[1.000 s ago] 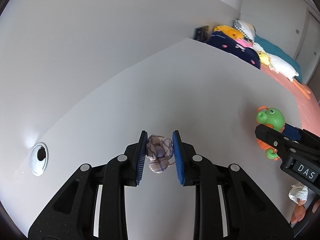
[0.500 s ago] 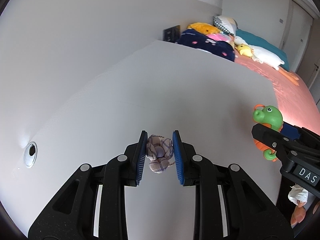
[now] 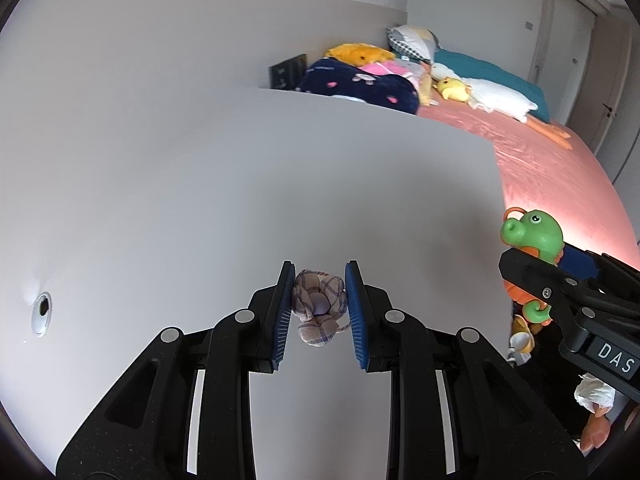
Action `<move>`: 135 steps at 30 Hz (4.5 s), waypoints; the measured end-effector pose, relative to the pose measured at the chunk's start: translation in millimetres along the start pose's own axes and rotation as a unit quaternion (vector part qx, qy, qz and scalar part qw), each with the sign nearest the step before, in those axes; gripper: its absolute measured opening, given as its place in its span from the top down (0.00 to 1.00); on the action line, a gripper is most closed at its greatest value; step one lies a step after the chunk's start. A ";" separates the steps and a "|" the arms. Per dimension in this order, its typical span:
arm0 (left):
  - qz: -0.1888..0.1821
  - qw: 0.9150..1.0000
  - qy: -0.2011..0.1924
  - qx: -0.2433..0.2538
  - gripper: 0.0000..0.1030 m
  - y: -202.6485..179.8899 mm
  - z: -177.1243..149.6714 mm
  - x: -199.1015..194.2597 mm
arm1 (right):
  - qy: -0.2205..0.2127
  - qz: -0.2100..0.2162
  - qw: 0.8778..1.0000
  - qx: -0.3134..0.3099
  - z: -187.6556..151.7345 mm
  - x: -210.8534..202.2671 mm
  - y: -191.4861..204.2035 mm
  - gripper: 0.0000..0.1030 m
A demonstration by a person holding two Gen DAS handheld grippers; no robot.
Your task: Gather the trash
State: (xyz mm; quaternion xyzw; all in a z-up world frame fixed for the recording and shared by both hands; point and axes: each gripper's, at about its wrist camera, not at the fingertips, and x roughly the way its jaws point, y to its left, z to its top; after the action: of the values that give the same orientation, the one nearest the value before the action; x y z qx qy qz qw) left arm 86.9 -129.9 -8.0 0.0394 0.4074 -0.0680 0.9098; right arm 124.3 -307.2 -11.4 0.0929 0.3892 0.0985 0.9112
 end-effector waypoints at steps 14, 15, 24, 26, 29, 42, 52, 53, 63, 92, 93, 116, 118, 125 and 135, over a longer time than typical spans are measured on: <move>-0.032 0.999 0.001 0.039 0.75 -58.0 4.1 6.1 | -0.017 -0.029 0.999 0.032 -12.4 -31.2 -50.8 0.44; -0.035 0.998 0.001 0.043 0.75 -64.1 5.2 7.2 | -0.019 -0.032 0.999 0.035 -13.4 -34.3 -56.0 0.44; -0.056 0.996 0.004 0.074 0.75 -101.3 5.5 6.7 | -0.030 -0.054 0.996 0.063 -21.2 -55.9 -92.1 0.44; -0.061 0.995 0.004 0.080 0.75 -109.3 5.4 6.9 | -0.033 -0.061 0.995 0.069 -23.3 -61.0 -101.6 0.44; -0.072 0.993 0.006 0.090 0.75 -124.9 4.0 6.8 | -0.037 -0.072 0.994 0.079 -26.3 -68.1 -113.4 0.44; -0.114 0.984 0.019 0.139 0.75 -179.9 -5.4 4.5 | -0.055 -0.114 0.985 0.114 -35.8 -101.9 -163.3 0.44; -0.155 0.971 0.042 0.178 0.73 -209.9 -16.3 5.0 | -0.062 -0.143 0.979 0.135 -40.4 -122.4 -194.9 0.43; -0.164 0.968 0.048 0.183 0.59 -212.0 -17.7 4.5 | -0.059 -0.146 0.978 0.134 -39.8 -123.5 -197.5 0.43; -0.148 0.971 0.059 0.180 0.06 -211.7 -22.6 11.1 | -0.053 -0.165 0.974 0.148 -39.9 -126.3 -214.4 0.18; -0.145 0.973 0.045 0.173 0.06 -203.7 -22.8 9.6 | -0.046 -0.157 0.977 0.139 -39.8 -116.1 -207.2 0.18; -0.145 0.973 0.045 0.174 0.06 -203.6 -22.7 9.5 | -0.046 -0.157 0.977 0.140 -39.4 -116.4 -207.0 0.18; -0.158 0.972 0.041 0.171 0.06 -203.0 -23.5 7.7 | -0.044 -0.155 0.977 0.137 -40.5 -113.5 -202.7 0.18; -0.161 0.971 0.041 0.171 0.06 -203.4 -23.6 6.8 | -0.044 -0.154 0.977 0.138 -40.8 -113.2 -202.4 0.18; -0.164 0.971 0.040 0.171 0.06 -203.3 -23.7 5.9 | -0.044 -0.154 0.977 0.138 -41.0 -113.2 -201.4 0.18; -0.164 0.971 0.041 0.171 0.06 -203.6 -24.1 5.8 | -0.043 -0.154 0.977 0.138 -41.1 -113.2 -202.1 0.18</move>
State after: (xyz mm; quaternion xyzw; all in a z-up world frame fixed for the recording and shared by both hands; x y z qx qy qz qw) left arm 41.3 -328.5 -31.6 0.1299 0.4276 -0.2831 0.8486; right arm 39.4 -526.5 -10.9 0.1607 0.3687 -0.1019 0.9099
